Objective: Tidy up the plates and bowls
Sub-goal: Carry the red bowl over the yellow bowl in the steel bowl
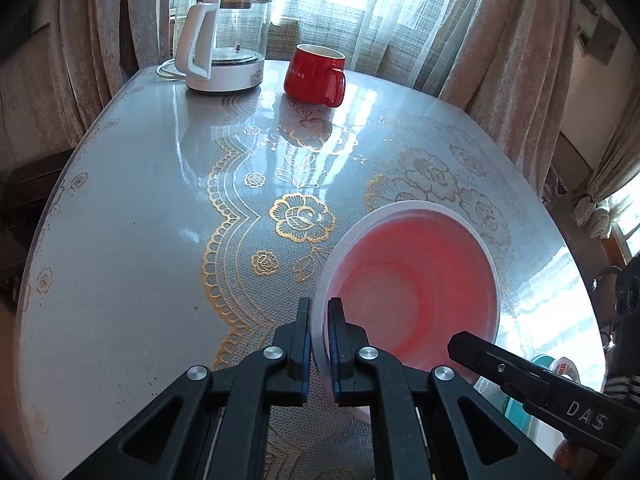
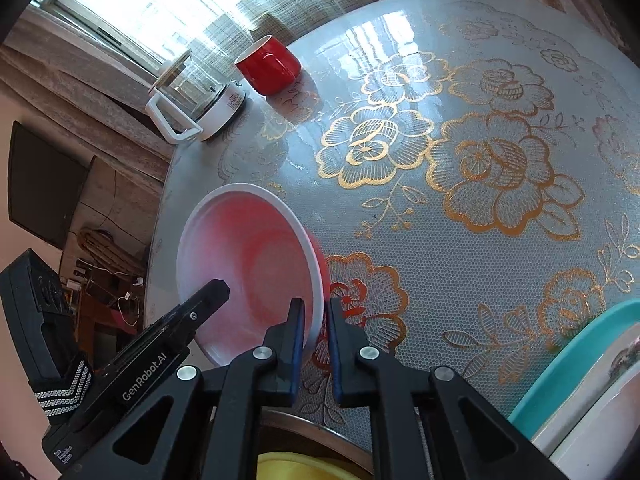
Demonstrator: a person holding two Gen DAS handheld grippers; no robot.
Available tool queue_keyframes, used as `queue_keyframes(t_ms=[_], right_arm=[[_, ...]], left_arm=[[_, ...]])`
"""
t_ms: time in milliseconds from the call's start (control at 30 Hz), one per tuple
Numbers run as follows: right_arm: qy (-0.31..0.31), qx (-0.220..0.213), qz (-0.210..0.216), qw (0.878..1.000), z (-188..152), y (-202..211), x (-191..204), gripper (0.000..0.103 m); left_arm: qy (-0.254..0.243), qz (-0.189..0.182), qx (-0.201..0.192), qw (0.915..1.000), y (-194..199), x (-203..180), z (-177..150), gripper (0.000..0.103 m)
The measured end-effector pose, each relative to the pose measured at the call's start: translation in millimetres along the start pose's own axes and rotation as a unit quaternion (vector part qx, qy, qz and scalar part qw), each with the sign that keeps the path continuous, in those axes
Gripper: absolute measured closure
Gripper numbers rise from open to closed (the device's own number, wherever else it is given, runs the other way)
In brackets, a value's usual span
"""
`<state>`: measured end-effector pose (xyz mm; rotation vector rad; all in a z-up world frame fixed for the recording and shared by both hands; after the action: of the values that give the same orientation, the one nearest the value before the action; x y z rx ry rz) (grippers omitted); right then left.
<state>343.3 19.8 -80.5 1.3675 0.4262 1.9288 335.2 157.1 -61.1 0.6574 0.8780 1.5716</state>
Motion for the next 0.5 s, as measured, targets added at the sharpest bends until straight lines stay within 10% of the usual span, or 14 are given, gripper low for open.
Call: queue_keyframes(t_ms=[500], right_arm=[[0.002,-0.040,0.010,0.999,-7.0,44.0,7.8,0.092]], left_arm=[[-0.011,-0.016,-0.040,0.9990,35.4,-21.4,5.5,0.096]])
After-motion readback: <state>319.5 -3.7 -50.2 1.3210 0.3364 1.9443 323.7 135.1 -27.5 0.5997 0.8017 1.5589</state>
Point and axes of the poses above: each gripper's, at about its wrist camera, not at the fingertips, and y roughly against the way its jaws point, x to its left, z to its top, the point moved 9 cm from there along -y, roughly the way its jaws point, and after that the axes turned 13 degrees about z, right-handed, at the moved point
